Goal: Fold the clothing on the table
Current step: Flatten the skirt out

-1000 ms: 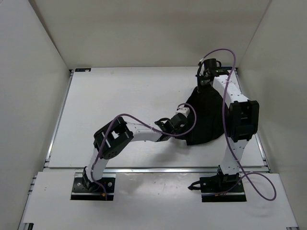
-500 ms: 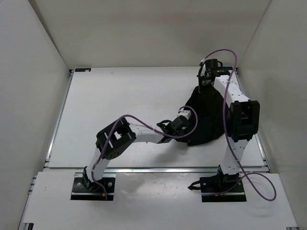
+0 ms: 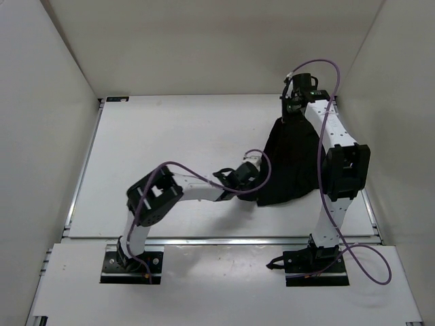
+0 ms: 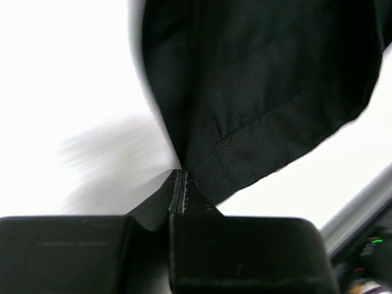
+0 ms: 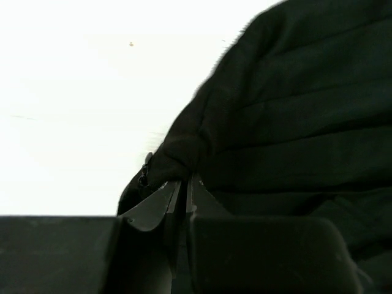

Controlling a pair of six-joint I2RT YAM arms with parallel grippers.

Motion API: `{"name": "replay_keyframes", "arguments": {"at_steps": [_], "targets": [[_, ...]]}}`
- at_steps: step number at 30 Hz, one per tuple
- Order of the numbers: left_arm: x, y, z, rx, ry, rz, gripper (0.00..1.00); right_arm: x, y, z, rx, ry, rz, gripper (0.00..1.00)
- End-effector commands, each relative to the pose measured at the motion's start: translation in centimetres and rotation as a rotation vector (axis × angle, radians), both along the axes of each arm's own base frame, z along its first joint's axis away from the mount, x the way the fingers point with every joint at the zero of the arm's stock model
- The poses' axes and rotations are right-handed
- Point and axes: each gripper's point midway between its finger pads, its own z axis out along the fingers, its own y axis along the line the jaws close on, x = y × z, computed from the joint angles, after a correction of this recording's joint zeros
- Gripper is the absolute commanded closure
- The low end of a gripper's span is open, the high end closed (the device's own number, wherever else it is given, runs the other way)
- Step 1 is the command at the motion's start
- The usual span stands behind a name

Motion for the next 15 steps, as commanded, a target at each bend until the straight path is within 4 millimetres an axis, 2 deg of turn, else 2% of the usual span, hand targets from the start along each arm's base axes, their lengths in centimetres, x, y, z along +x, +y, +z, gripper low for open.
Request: {"name": "replay_keyframes", "arguments": {"at_steps": [1, 2, 3, 5, 6, 8, 9, 10, 12, 13, 15], "targets": [[1.7, 8.6, 2.5, 0.097, -0.051, 0.084, 1.00, 1.1, 1.9, 5.8, 0.057, -0.111, -0.006, 1.00], [2.0, 11.9, 2.8, 0.106, -0.054, 0.137, 1.00, 0.7, 2.5, 6.8, 0.075, -0.129, -0.002, 1.00], [1.8, 13.5, 2.8, 0.116, -0.058, 0.151, 1.00, 0.2, 3.0, 7.7, 0.099, -0.149, -0.014, 1.00], [3.2, 18.2, 5.7, 0.102, -0.119, 0.249, 1.00, -1.0, 4.2, 9.6, 0.140, -0.198, 0.008, 1.00], [3.4, 20.1, 5.8, 0.132, -0.129, 0.267, 1.00, -1.3, 4.8, 11.6, 0.165, -0.259, 0.013, 1.00], [4.9, 22.2, 10.4, 0.090, -0.230, 0.312, 1.00, -2.4, 4.7, 15.5, 0.200, -0.353, 0.023, 1.00], [5.6, 23.4, 11.3, 0.102, -0.260, 0.317, 1.00, -2.5, 4.7, 17.1, 0.217, -0.392, 0.031, 1.00], [6.1, 23.7, 13.8, 0.085, -0.321, 0.300, 1.00, -3.1, 4.8, 19.2, 0.240, -0.433, 0.045, 1.00], [7.9, 25.7, 18.7, 0.105, -0.440, 0.312, 1.00, -4.4, 5.2, 22.9, 0.270, -0.518, 0.067, 0.99], [8.7, 26.6, 20.1, 0.111, -0.466, 0.340, 1.00, -5.0, 5.3, 24.9, 0.264, -0.570, 0.085, 1.00], [10.1, 27.4, 26.9, 0.098, -0.602, 0.355, 1.00, -6.2, 6.2, 28.3, 0.271, -0.640, 0.115, 1.00]]}}
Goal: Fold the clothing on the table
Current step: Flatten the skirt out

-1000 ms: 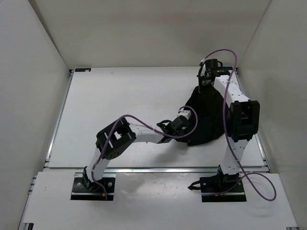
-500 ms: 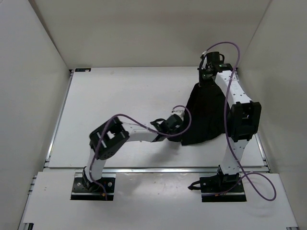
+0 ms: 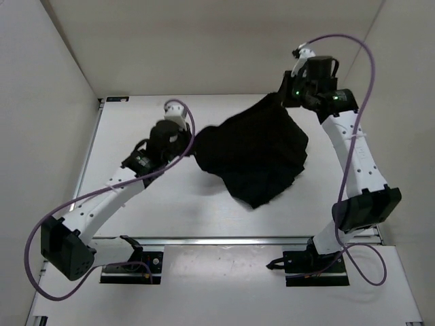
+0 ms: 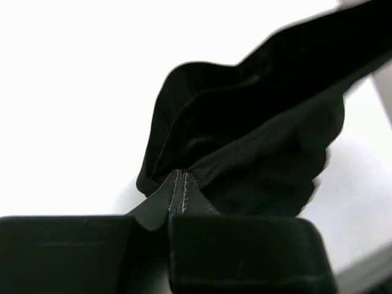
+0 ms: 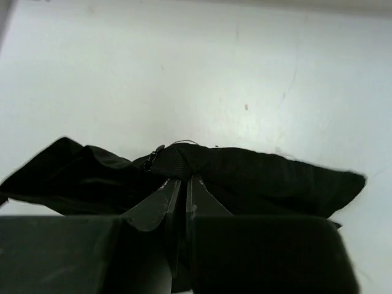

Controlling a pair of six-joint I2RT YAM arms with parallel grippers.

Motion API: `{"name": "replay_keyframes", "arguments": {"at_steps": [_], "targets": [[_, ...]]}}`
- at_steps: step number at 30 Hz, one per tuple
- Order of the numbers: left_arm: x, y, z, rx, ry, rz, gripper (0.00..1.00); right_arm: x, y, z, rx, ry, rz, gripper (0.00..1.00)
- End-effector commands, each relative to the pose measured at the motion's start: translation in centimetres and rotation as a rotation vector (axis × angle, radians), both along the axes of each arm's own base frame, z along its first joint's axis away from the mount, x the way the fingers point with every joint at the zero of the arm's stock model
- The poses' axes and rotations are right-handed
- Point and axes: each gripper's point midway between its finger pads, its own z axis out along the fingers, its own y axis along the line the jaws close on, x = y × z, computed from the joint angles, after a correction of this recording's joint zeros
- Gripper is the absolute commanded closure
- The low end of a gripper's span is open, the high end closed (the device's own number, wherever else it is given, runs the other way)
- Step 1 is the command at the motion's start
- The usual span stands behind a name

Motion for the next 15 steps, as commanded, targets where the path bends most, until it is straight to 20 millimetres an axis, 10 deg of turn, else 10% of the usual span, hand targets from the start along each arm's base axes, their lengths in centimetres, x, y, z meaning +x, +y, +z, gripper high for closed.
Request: {"name": "replay_keyframes", "arguments": {"at_steps": [1, 3, 7, 15], "targets": [[1.5, 4.1, 7.7, 0.152, -0.178, 0.037, 1.00, -1.2, -0.2, 12.8, 0.050, -0.351, -0.008, 1.00], [1.4, 4.6, 14.9, 0.151, -0.320, 0.058, 1.00, -3.1, 0.6, 15.8, 0.061, -0.409, 0.008, 1.00], [-1.8, 4.7, 21.3, 0.147, -0.440, 0.028, 1.00, -8.6, 1.0, 19.1, 0.061, -0.500, -0.003, 1.00], [-7.2, 7.8, 22.8, 0.000, -0.465, 0.006, 1.00, -15.4, -3.6, 15.9, 0.082, -0.443, -0.051, 1.00]]}}
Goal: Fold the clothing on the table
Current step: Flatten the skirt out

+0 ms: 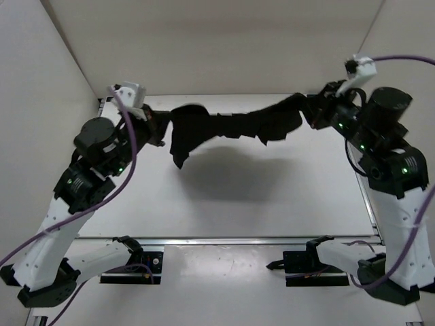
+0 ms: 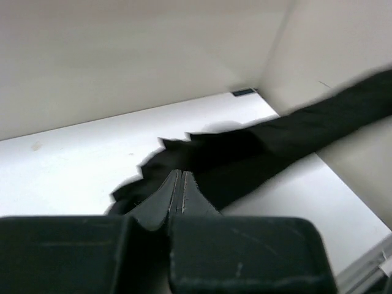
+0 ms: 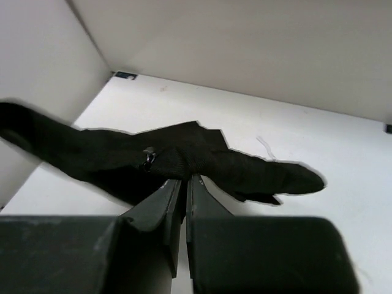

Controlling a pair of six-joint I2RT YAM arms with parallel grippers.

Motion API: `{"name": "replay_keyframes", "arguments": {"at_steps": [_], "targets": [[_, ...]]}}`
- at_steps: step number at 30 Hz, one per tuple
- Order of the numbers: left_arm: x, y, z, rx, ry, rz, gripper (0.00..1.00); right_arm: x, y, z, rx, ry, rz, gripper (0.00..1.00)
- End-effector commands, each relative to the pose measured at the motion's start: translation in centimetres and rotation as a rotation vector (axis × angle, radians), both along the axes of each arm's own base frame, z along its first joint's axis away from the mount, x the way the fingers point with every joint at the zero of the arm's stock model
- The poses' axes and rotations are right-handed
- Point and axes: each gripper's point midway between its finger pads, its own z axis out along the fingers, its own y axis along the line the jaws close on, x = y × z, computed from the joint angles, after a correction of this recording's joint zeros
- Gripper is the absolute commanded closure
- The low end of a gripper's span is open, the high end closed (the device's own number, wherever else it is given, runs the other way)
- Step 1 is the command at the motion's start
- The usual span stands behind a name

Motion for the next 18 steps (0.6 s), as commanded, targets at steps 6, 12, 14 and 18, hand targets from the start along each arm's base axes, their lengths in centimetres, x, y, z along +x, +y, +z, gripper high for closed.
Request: {"name": "replay_keyframes", "arguments": {"at_steps": [6, 12, 14, 18], "targets": [[2.5, 3.7, -1.8, 0.010, 0.069, 0.178, 1.00, 5.8, -3.6, -2.4, -0.018, 0.078, -0.138, 1.00], [10.3, 1.5, -13.4, 0.012, 0.264, 0.108, 1.00, 14.5, -2.4, -15.8, -0.100, 0.369, -0.127, 1.00], [11.0, -2.4, -18.0, 0.066, 0.303, -0.037, 0.99, 15.9, -2.2, -21.0, -0.120, 0.464, -0.118, 1.00], [7.3, -12.7, -24.4, 0.186, 0.352, -0.413, 0.56, 17.6, -3.0, -26.6, -0.160, 0.561, -0.134, 1.00]]}}
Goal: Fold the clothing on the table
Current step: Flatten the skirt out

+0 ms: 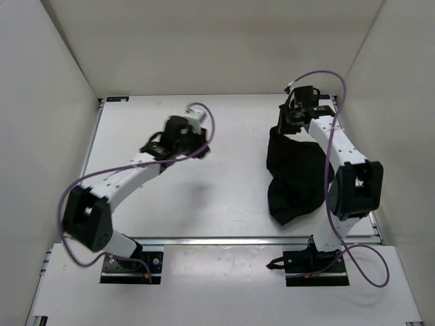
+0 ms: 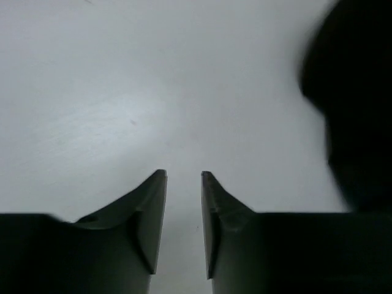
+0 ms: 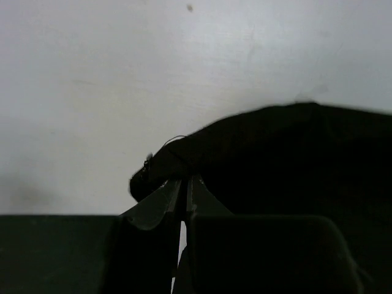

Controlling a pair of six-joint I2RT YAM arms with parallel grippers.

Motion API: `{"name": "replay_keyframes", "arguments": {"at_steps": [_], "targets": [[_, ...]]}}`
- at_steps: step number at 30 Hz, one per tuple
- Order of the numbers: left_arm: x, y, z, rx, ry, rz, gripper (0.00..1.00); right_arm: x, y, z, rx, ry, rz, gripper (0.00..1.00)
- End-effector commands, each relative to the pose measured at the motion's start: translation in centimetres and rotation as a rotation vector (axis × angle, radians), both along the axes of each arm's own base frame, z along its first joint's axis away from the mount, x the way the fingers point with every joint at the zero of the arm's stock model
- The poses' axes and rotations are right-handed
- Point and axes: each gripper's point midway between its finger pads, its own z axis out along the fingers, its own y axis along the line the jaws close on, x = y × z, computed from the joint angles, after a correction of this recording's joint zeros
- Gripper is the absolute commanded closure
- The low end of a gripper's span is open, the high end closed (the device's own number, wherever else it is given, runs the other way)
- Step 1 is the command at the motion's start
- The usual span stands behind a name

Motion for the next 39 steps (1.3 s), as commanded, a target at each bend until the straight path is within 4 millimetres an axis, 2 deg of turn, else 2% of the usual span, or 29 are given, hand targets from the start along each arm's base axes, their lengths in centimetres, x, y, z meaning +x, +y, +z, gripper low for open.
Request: {"name": "replay_keyframes", "arguments": {"at_steps": [1, 3, 4, 5, 8, 9, 11, 12, 14, 17, 18, 19, 20, 22, 23, 24, 25, 26, 27, 28, 29, 31, 32, 33, 34, 35, 37, 38, 39], "targets": [[-4.8, -10.1, 0.0, -0.049, -0.058, -0.404, 0.46, 2.0, -0.8, 0.4, 0.006, -0.070, 0.002, 1.00], [-5.9, -11.9, -2.2, -0.024, -0.003, -0.445, 0.40, 3.1, -1.2, -2.6, 0.053, 0.012, 0.014, 1.00], [-5.9, -12.3, -2.5, -0.041, 0.013, -0.446, 0.39, 3.7, -0.8, -2.3, 0.088, 0.022, 0.032, 1.00], [-5.8, -12.3, -3.1, -0.072, 0.044, -0.423, 0.39, 4.7, 0.0, -3.1, 0.098, 0.057, 0.053, 1.00], [-2.9, -9.4, -1.8, -0.174, 0.041, -0.290, 0.39, 7.1, 4.0, -3.3, 0.100, 0.075, 0.186, 1.00], [-2.3, -8.6, -1.3, -0.195, 0.025, -0.252, 0.39, 7.9, 5.5, -2.6, 0.094, 0.042, 0.231, 1.00], [0.0, -5.1, -0.4, -0.207, -0.010, -0.136, 0.39, 8.2, 8.3, -0.4, 0.196, -0.022, 0.296, 1.00], [0.0, -4.5, 0.0, -0.210, -0.026, -0.119, 0.39, 7.9, 10.3, 2.3, 0.279, -0.076, 0.365, 1.00], [1.0, -2.1, 1.7, -0.234, -0.061, -0.053, 0.39, 7.0, 13.2, 5.4, 0.340, -0.125, 0.462, 1.00], [1.2, -0.2, 3.2, -0.240, -0.108, 0.013, 0.36, 4.7, 15.1, 11.9, 0.355, -0.261, 0.555, 1.00], [1.1, 0.5, 3.6, -0.232, -0.121, 0.034, 0.36, 3.4, 15.2, 14.7, 0.345, -0.319, 0.573, 1.00], [0.7, 1.1, 4.3, -0.233, -0.138, 0.057, 0.34, 2.3, 15.4, 16.5, 0.341, -0.359, 0.591, 1.00], [0.6, 1.5, 4.5, -0.233, -0.147, 0.069, 0.34, 0.3, 15.3, 20.1, 0.334, -0.439, 0.603, 1.00], [-0.3, 2.9, 6.6, -0.247, -0.202, 0.119, 0.33, -4.7, 14.2, 27.8, 0.321, -0.620, 0.610, 0.99], [-0.4, 3.7, 7.3, -0.255, -0.221, 0.149, 0.32, -6.3, 14.3, 29.5, 0.322, -0.668, 0.615, 1.00], [-1.0, 4.5, 8.6, -0.272, -0.253, 0.164, 0.32, -8.3, 13.2, 31.9, 0.320, -0.742, 0.596, 1.00], [-1.4, 5.6, 10.8, -0.296, -0.307, 0.191, 0.32, -11.0, 11.8, 34.6, 0.322, -0.819, 0.568, 1.00], [-1.9, 6.7, 12.0, -0.298, -0.328, 0.210, 0.32, -11.0, 11.0, 34.1, 0.342, -0.806, 0.547, 1.00], [-1.9, 7.6, 12.5, -0.287, -0.340, 0.236, 0.31, -11.6, 9.1, 33.8, 0.364, -0.806, 0.502, 1.00], [-2.4, 8.2, 13.9, -0.287, -0.373, 0.243, 0.31, -12.3, 8.3, 32.3, 0.372, -0.789, 0.512, 1.00], [-2.7, 8.2, 15.2, -0.292, -0.400, 0.239, 0.30, -11.9, 6.8, 31.1, 0.376, -0.761, 0.465, 1.00], [-3.1, 7.9, 16.5, -0.270, -0.432, 0.214, 0.30, -11.3, 5.1, 24.8, 0.390, -0.629, 0.408, 1.00], [-3.1, 7.4, 16.8, -0.271, -0.436, 0.209, 0.30, -11.5, 4.6, 23.3, 0.404, -0.598, 0.400, 1.00], [-3.3, 6.5, 16.3, -0.261, -0.420, 0.181, 0.29, -10.8, 4.3, 19.0, 0.423, -0.503, 0.383, 1.00], [-3.3, 6.3, 16.8, -0.270, -0.441, 0.174, 0.29, -10.9, 4.3, 15.3, 0.439, -0.425, 0.367, 1.00], [-3.5, 5.4, 16.7, -0.289, -0.439, 0.151, 0.29, -11.2, 4.7, 13.1, 0.458, -0.369, 0.377, 1.00], [-3.6, 4.2, 15.0, -0.306, -0.397, 0.115, 0.29, -12.1, 4.4, 4.5, 0.456, -0.182, 0.321, 1.00], [-3.6, 3.9, 14.5, -0.303, -0.386, 0.100, 0.29, -12.3, 4.3, 2.7, 0.457, -0.144, 0.314, 1.00], [-3.8, 3.4, 14.3, -0.313, -0.381, 0.088, 0.29, -13.1, 3.7, -1.1, 0.453, -0.059, 0.268, 1.00]]}}
